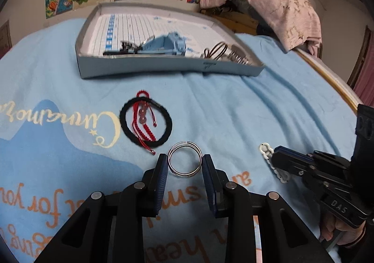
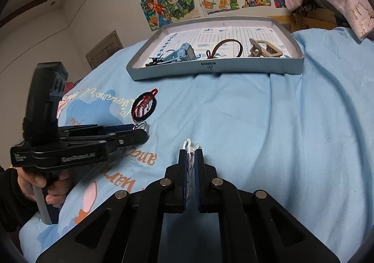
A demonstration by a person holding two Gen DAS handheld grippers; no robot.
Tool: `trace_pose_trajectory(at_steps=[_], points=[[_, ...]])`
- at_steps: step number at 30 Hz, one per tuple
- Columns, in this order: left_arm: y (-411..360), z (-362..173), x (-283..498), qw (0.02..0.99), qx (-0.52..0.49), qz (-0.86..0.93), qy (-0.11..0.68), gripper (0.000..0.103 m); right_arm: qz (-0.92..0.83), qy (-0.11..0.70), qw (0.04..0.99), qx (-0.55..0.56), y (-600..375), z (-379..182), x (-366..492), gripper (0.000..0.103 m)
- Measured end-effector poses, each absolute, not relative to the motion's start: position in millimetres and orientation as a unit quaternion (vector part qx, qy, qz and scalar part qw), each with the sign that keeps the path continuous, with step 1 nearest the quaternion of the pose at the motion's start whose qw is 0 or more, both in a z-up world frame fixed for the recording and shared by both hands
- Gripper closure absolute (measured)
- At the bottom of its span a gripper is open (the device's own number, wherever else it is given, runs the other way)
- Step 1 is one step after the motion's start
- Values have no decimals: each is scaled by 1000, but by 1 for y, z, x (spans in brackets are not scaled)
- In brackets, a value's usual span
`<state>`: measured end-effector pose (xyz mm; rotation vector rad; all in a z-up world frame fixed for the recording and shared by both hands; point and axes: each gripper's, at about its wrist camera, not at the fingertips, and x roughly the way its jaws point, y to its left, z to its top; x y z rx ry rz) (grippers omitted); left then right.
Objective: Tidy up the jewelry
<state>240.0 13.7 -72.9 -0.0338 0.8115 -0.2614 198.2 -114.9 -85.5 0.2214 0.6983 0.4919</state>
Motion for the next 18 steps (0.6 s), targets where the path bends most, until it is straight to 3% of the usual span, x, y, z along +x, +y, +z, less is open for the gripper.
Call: trace_pose_trajectory(at_steps=[18], points=[[19, -44, 213, 930, -33, -135, 339, 75, 233, 287, 919, 133, -127, -69, 186, 98]])
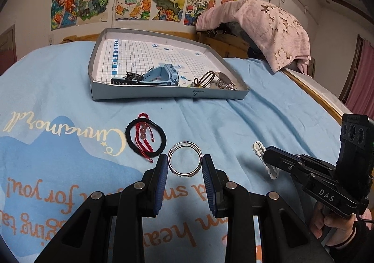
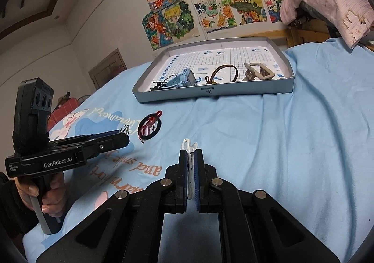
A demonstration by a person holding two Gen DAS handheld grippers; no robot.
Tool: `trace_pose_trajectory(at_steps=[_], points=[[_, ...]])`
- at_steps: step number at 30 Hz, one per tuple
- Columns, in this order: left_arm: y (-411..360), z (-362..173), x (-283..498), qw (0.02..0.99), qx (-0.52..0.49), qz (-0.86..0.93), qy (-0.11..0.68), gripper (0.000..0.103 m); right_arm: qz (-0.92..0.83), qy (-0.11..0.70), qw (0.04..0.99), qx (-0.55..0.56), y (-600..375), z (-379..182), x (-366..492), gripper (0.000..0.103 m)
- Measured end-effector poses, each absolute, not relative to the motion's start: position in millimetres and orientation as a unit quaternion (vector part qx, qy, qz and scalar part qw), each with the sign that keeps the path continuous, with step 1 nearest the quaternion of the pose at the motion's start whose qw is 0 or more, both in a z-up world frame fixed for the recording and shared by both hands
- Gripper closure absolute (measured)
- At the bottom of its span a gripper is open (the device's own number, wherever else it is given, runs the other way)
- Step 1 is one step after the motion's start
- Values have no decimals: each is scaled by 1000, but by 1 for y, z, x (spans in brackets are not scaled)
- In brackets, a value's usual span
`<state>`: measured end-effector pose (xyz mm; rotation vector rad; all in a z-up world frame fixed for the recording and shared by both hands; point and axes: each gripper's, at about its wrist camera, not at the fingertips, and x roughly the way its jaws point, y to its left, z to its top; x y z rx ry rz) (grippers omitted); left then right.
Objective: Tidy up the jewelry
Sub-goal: 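Carry key rings and white clip into the grey tray and open both tools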
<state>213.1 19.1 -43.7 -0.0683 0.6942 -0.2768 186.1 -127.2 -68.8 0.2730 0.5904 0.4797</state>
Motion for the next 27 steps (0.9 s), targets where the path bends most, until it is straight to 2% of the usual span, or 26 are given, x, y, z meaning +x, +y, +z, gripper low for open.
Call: trace_pose_trajectory(at_steps=[9, 17, 27], points=[[37, -22, 244, 938, -66, -114, 320, 75, 238, 269, 919, 162, -132, -49, 213, 98], [59, 1, 323, 953, -57, -66, 291, 75, 229, 224, 935, 155, -108, -7, 295, 98], [73, -28, 382, 941, -78, -47, 325, 75, 211, 254, 938, 105, -66, -33, 369, 98]])
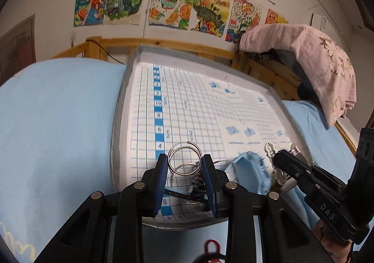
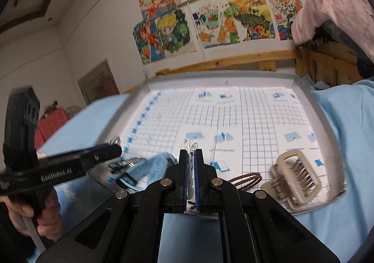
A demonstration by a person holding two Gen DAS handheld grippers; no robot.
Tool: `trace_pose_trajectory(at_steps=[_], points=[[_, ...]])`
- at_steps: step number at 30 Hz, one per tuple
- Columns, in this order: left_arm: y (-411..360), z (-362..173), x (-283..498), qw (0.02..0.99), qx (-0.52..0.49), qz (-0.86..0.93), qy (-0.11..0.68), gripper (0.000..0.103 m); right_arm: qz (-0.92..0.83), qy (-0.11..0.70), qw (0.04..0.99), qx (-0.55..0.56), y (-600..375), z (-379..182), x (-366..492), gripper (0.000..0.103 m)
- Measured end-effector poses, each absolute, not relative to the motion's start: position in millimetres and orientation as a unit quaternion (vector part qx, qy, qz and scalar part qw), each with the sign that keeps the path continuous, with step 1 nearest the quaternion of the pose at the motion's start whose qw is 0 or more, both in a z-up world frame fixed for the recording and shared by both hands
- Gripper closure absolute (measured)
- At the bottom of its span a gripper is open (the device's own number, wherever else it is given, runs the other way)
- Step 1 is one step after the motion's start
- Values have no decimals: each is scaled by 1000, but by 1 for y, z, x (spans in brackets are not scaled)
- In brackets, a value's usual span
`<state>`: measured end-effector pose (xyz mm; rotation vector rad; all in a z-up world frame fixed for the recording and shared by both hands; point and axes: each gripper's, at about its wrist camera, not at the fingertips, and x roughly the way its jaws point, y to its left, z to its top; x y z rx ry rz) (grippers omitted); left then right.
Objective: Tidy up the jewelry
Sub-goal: 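Carry key rings and white clip into the grey tray and open both tools, then withdraw both tools from the tray back over the bed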
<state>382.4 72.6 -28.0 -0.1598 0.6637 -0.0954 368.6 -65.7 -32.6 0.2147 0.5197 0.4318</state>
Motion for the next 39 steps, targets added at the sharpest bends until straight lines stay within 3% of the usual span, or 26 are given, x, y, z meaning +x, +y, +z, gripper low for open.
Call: trace_pose_trajectory(at_steps=[9, 11, 13, 14, 16, 20, 22, 28, 33, 39], points=[[69, -32, 376, 943, -71, -52, 320, 74, 207, 264, 938, 88, -59, -41, 369, 97], [70, -30, 375, 943, -79, -52, 319, 66, 205, 261, 939, 87, -59, -39, 368, 96], [71, -26, 370, 946, -85, -48, 310, 40, 198, 254, 943, 84, -61, -34, 365, 90], [71, -22, 365, 950, -83, -42, 298, 36, 196, 251, 944, 84, -63, -32, 363, 86], [68, -15, 356, 955, -76, -39, 282, 31, 186, 243, 949, 81, -67, -26, 359, 68], [67, 1, 330, 962, -75, -38, 259, 17, 175, 210, 959, 82, -76, -5, 337, 57], [67, 12, 314, 968, -74, -31, 236, 3, 167, 191, 964, 83, -82, 7, 321, 42], [63, 45, 243, 986, -66, -8, 152, 0, 162, 125, 975, 89, -102, 44, 256, 10], [59, 61, 188, 990, -68, -28, 124, 0, 166, 94, 977, 91, -115, 62, 196, 3], [44, 65, 125, 994, -33, -24, 106, 0, 170, 81, 978, 90, -121, 70, 142, 3]])
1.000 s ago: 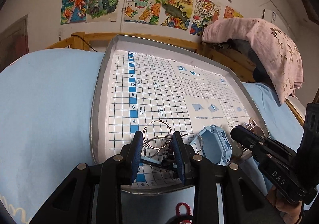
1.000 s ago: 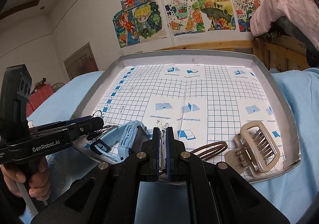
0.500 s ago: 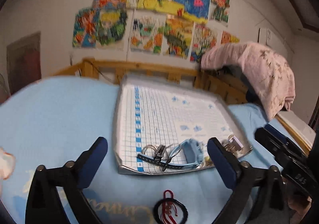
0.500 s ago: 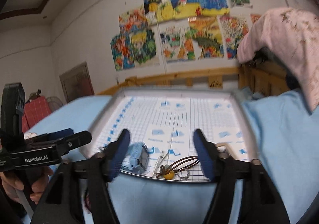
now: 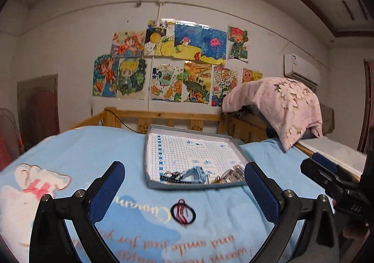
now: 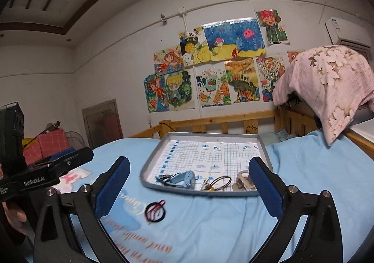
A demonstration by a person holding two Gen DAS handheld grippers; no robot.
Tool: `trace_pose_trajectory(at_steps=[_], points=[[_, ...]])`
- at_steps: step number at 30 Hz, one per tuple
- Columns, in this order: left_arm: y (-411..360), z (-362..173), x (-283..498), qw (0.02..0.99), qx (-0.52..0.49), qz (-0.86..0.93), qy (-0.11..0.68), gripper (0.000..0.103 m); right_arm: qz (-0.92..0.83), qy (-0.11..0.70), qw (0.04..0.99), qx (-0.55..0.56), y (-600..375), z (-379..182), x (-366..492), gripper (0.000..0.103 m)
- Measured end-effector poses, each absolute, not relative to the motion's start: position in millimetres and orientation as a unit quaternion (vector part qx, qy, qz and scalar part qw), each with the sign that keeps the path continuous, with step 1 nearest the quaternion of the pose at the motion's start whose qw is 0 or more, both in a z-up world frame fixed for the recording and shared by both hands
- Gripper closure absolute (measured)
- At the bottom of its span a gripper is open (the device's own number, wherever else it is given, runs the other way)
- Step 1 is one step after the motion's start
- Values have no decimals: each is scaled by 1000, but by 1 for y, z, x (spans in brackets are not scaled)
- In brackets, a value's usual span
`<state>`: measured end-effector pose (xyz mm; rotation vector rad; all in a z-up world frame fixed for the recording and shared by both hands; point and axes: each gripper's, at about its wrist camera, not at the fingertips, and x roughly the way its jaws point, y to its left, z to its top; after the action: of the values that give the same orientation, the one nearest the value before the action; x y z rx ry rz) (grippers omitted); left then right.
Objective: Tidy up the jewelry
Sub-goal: 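Withdraw both tools from the tray back over the bed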
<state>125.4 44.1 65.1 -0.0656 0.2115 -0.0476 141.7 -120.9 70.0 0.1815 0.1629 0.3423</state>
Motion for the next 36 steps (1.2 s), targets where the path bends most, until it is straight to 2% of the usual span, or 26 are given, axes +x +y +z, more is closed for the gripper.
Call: trace_pose_trajectory(at_steps=[9, 16, 26, 36], points=[[31, 69, 46, 997, -2, -9, 83, 0, 167, 72, 980, 77, -126, 73, 65, 3], [33, 72, 20, 997, -1, -3, 79, 0, 166, 78, 980, 81, -129, 71, 36, 3], [52, 70, 30, 996, -10, 8, 91, 0, 169, 82, 978, 85, -124, 68, 39, 2], [86, 57, 82, 987, -45, 19, 154, 0, 171, 102, 977, 80, -105, 60, 75, 2]])
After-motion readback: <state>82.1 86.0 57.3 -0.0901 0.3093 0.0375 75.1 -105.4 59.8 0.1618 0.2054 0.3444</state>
